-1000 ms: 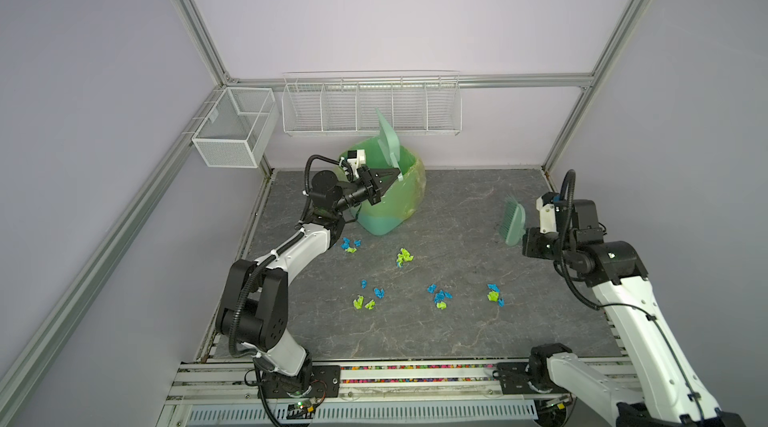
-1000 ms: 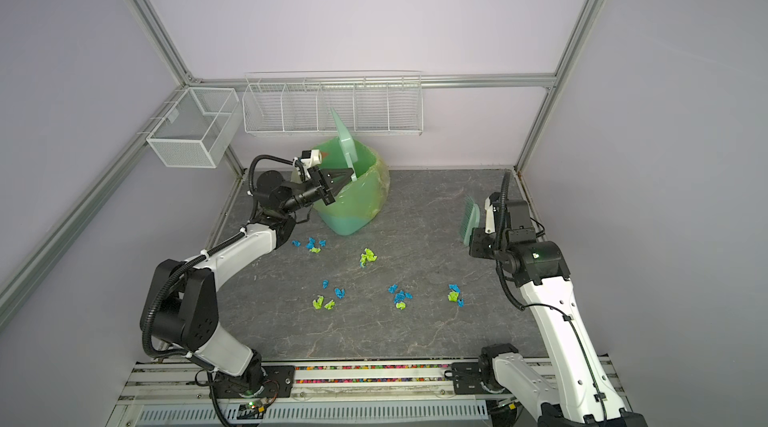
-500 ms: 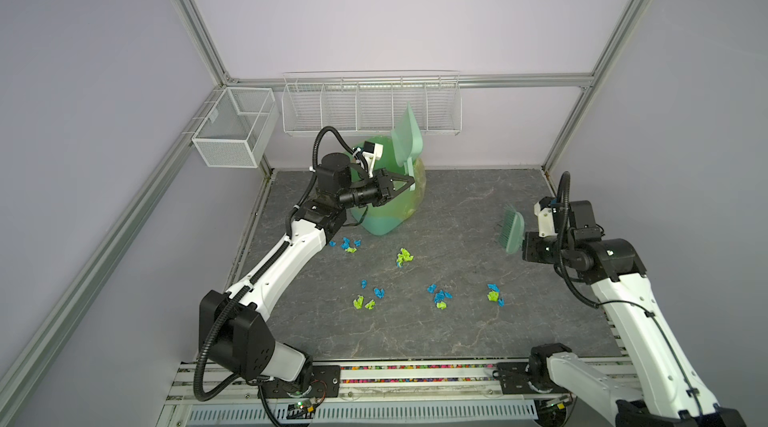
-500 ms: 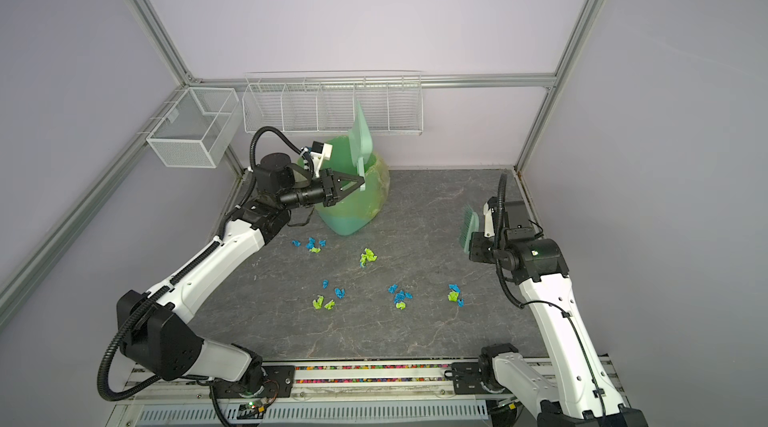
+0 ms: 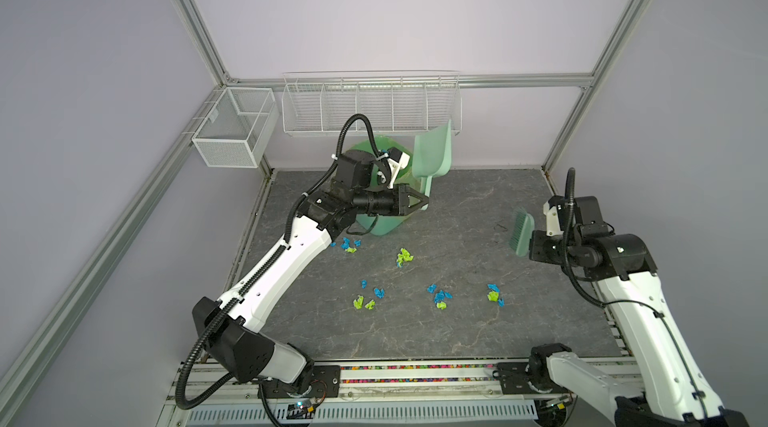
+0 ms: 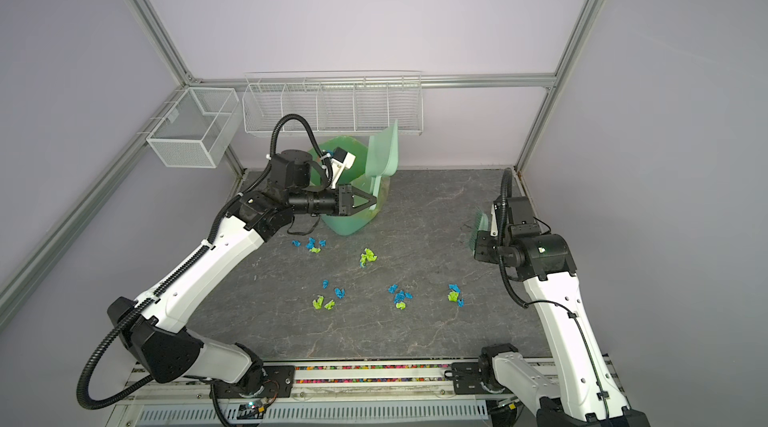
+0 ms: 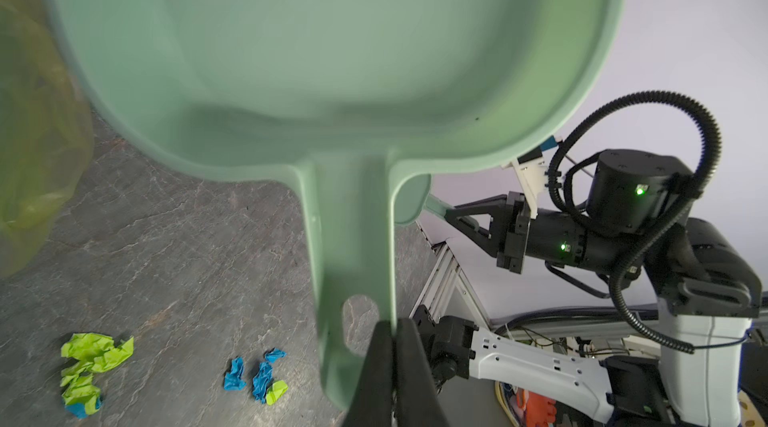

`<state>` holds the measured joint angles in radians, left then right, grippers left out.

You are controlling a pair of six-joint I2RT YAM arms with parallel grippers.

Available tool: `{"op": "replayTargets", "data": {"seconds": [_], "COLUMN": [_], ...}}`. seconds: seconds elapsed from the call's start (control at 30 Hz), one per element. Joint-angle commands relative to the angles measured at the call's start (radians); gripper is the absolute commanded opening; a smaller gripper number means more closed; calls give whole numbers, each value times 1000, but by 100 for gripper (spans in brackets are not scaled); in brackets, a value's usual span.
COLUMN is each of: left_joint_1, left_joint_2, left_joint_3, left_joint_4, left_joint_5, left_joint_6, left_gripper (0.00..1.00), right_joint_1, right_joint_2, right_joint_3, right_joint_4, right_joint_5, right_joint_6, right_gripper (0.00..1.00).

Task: Sweep away the paper scraps from the table
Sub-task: 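Lower the empty dustpan back toward the table scraps with the left gripper, then place the dustpan by the scraps with the left gripper while the right brings the brush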

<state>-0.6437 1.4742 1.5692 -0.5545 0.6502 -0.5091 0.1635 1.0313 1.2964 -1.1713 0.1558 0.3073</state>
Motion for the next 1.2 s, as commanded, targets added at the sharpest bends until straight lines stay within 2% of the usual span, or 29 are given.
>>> {"op": "replayTargets", "data": {"seconds": [0.0,0.1,0.3,0.6,0.87,0.97,1.03,1.17], "left_joint_1": [-19,-40,-112,-156,-226,-226,-231,-241], "left_joint_2": [45,62,113,144,210,256,266,289], "left_joint_3": [40,64,154,179,215,277,286,289], "left_joint_4": [-144,-197,-366,-478,-566,-633,-638,-659], "left_joint_5": [-17,-29,-158,-427,-606,-618,-590,-614], "left_joint_6": [133,185,328,477,613,623,651,673], "left_gripper": [0,0,0,0,0,0,0,0], "right_joint_1": [-4,-4,-4,-2,-2,-2,-1,5], "right_joint_2": [3,18,113,119,121,128,128,113], "right_joint_3": [18,37,141,116,41,6,-18,-67], "right_joint_4": [-62,-107,-249,-333,-351,-350,-341,-305], "right_joint_5": [43,44,49,65,47,27,13,-52], "right_joint_6": [37,42,68,113,198,239,258,287], "right_gripper": [7,7,7,7,7,7,7,7]}}
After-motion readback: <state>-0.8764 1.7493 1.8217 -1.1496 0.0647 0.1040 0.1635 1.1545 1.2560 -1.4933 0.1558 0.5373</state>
